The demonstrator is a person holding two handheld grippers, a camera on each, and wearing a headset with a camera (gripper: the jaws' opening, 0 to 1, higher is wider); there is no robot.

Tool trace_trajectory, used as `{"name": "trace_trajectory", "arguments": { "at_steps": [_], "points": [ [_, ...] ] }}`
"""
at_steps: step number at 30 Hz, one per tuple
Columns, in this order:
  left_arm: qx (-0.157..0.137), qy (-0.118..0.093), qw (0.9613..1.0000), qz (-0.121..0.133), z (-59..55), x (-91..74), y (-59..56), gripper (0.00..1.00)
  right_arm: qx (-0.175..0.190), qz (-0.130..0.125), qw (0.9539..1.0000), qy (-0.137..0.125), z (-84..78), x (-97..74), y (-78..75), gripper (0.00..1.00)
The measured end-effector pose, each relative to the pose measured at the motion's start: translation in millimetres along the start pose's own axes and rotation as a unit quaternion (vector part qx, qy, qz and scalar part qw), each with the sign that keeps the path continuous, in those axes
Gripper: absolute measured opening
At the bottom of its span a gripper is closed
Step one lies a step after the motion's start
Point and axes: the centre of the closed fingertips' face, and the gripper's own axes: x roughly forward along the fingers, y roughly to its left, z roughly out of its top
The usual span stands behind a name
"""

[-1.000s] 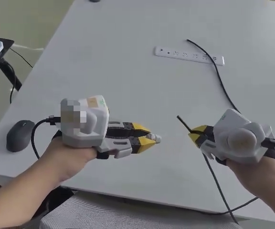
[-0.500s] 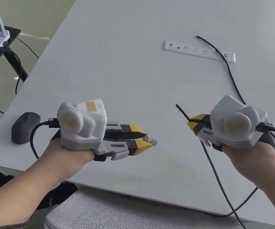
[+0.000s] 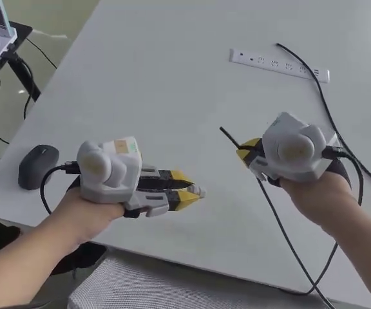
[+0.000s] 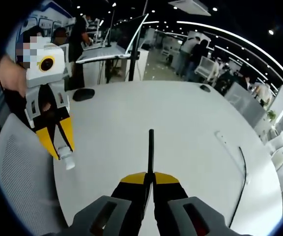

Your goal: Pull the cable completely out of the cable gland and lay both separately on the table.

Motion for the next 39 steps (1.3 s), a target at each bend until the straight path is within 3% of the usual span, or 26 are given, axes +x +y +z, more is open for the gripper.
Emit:
{"name": "trace_trajectory", "arguments": {
  "at_steps": [9, 15, 21, 23, 29, 32, 39],
  "points": [
    [-0.011, 0.002, 0.9999, 0.004, -17.6, -9.3, 14.2, 0.15, -0.027, 0.017, 0.9995, 0.002, 20.3, 35.6, 7.1, 0.0],
    [-0.018, 0.008, 0.9998, 0.011, -30.7, -14.1, 24.9, 0.15, -0.045, 0.041, 0.9982, 0.004, 33.1, 64.3, 19.6, 0.0],
    [-0.027, 0.018, 0.9994, 0.014, -44.6, -13.6, 33.8, 0.15, -0.067, 0.075, 0.9946, 0.027, 26.3, 89.1, 40.3, 0.0],
    [-0.029, 0.02, 0.9991, 0.024, -50.0, -13.0, 40.9, 0.15, -0.092, 0.076, 0.9923, 0.035, 22.6, 97.1, 45.2, 0.0],
    [-0.039, 0.033, 0.9984, 0.027, -65.7, -9.5, 50.4, 0.15, -0.098, 0.106, 0.9882, 0.05, 14.8, 115.6, 65.6, 0.0],
    [-0.041, 0.034, 0.9983, 0.025, -68.2, -8.7, 53.1, 0.15, -0.102, 0.123, 0.9858, 0.051, 12.8, 122.1, 73.0, 0.0],
    [-0.034, 0.044, 0.9983, 0.018, -71.5, -6.1, 56.4, 0.15, -0.106, 0.135, 0.9831, 0.063, 6.0, 129.9, 78.2, 0.0]
  ]
}}
